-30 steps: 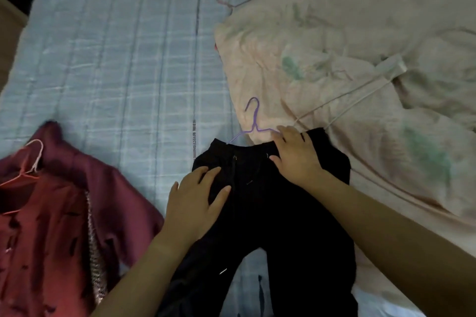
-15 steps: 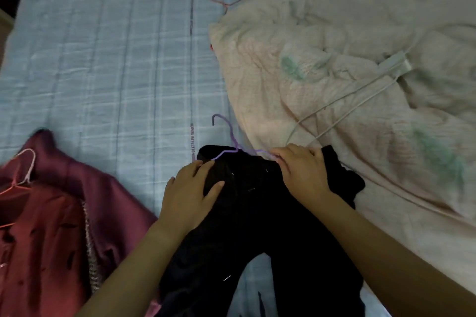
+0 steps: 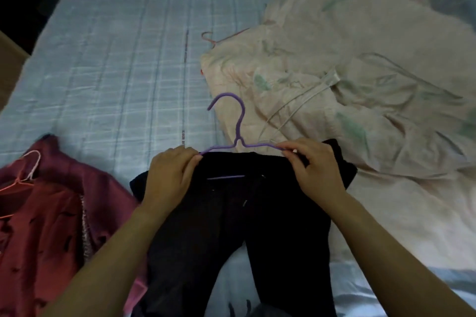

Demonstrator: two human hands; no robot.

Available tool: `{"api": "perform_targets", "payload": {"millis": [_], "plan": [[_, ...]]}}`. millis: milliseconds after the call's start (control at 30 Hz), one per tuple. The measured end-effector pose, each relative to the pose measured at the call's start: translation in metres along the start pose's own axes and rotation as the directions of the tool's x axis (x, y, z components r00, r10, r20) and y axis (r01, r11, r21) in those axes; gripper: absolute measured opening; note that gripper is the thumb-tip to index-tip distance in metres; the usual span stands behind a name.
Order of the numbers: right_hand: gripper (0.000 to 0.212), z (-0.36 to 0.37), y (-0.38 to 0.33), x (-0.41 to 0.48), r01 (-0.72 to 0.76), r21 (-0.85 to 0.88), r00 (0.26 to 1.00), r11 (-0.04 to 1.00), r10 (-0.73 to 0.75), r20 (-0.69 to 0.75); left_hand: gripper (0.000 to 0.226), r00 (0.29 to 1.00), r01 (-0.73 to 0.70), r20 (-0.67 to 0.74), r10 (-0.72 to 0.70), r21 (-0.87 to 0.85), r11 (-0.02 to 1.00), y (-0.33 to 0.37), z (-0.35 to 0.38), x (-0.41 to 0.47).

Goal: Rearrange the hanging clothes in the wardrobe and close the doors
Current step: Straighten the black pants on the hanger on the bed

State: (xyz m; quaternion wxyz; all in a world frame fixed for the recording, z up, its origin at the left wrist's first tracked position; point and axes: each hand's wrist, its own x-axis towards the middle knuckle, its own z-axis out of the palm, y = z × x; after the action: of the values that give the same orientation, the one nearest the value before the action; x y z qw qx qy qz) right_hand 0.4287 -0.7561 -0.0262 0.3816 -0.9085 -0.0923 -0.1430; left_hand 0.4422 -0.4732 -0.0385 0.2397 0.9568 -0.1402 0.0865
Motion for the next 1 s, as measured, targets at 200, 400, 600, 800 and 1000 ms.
{"api": "perform_targets", "payload": {"millis": [200,400,600,800,1000], "plan": [[0.034,-0.006,-0.019,-0.025,0.166,-0.138,0.986,0.976,-0.167,0.001,0.039,0.971,0.171,-0.172,-0.168,0.006,0.985,0.011,-0.037,-0.064],[0.063,0.012,-0.034,-0.033,0.124,-0.022,0.965,0.992,-0.115,0.234,0.036,0.908,0.329,-0.316,-0.276,0.127,0.936,0.011,-0.079,-0.145],[0.06,0.046,-0.074,-0.061,0.278,0.063,0.884,0.959,-0.281,0.373,0.033,0.832,0.45,-0.412,-0.371,0.11,0.886,0.016,-0.105,-0.233],[0.042,0.087,-0.14,-0.102,0.534,0.137,0.771,0.834,-0.547,0.327,0.036,0.719,0.569,-0.494,-0.49,0.012,0.822,0.021,-0.135,-0.331],[0.028,0.134,-0.26,-0.184,0.637,0.356,0.608,0.684,-0.729,0.315,0.037,0.523,0.71,-0.595,-0.61,-0.092,0.698,0.016,-0.187,-0.473]]}}
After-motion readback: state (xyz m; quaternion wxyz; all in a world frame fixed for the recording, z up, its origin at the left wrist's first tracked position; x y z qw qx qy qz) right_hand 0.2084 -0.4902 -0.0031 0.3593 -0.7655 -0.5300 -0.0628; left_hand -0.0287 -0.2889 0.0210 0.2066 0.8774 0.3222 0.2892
